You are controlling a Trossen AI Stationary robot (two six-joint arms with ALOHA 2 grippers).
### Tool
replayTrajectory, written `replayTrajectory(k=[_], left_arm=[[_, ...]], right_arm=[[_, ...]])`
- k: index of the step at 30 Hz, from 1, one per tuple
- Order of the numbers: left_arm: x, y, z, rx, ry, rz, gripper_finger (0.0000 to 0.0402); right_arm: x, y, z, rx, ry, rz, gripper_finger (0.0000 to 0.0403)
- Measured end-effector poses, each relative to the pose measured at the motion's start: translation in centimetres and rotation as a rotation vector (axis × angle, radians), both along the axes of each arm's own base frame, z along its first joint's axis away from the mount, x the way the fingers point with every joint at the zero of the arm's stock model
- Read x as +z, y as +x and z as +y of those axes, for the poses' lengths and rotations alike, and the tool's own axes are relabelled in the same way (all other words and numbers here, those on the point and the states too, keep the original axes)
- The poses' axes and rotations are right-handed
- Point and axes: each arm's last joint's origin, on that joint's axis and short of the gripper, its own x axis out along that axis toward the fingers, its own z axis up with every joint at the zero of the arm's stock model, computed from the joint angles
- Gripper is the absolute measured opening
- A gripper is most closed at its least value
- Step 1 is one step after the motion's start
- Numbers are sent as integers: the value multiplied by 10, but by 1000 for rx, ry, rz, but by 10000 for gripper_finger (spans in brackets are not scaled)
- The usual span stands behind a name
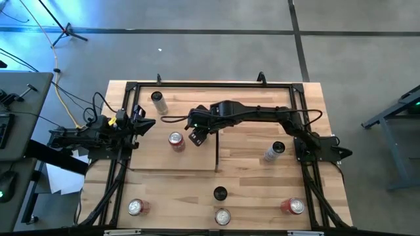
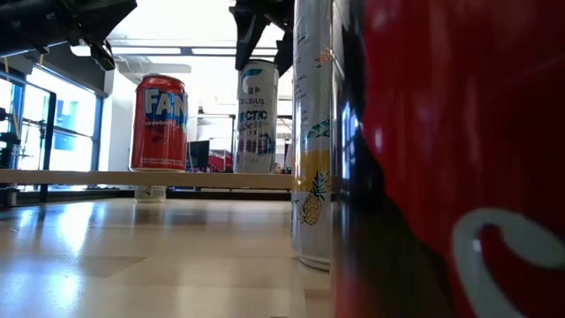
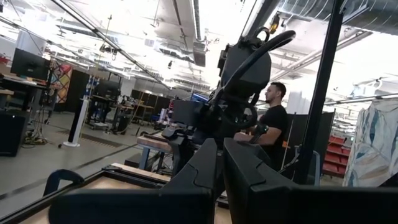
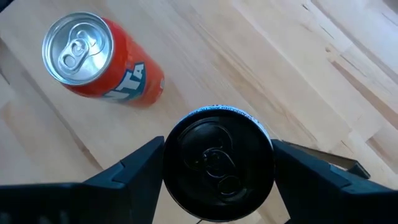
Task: Place canned beverage on shelf
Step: Put the top white blue soda can on the shelf, then put the white blue soda can aligned with the other white blue soda can on the shelf
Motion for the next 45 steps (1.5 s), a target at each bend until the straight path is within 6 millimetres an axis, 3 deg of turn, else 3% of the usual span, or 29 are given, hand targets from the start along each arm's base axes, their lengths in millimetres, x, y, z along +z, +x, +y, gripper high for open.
replayTrajectory(k=[13, 24, 34, 45], left_arm=[[0, 0, 0, 0, 0, 0, 7], [0, 0, 0, 0, 0, 0, 7], [0, 0, 0, 0, 0, 0, 7], [0, 0, 0, 0, 0, 0, 7]], right_arm=[[-2, 0, -2, 2, -7, 16, 316], [-2, 0, -4, 34, -28, 24, 395], [0, -3, -5, -10, -6, 39, 400], [23, -19, 5, -9, 21, 1, 400]])
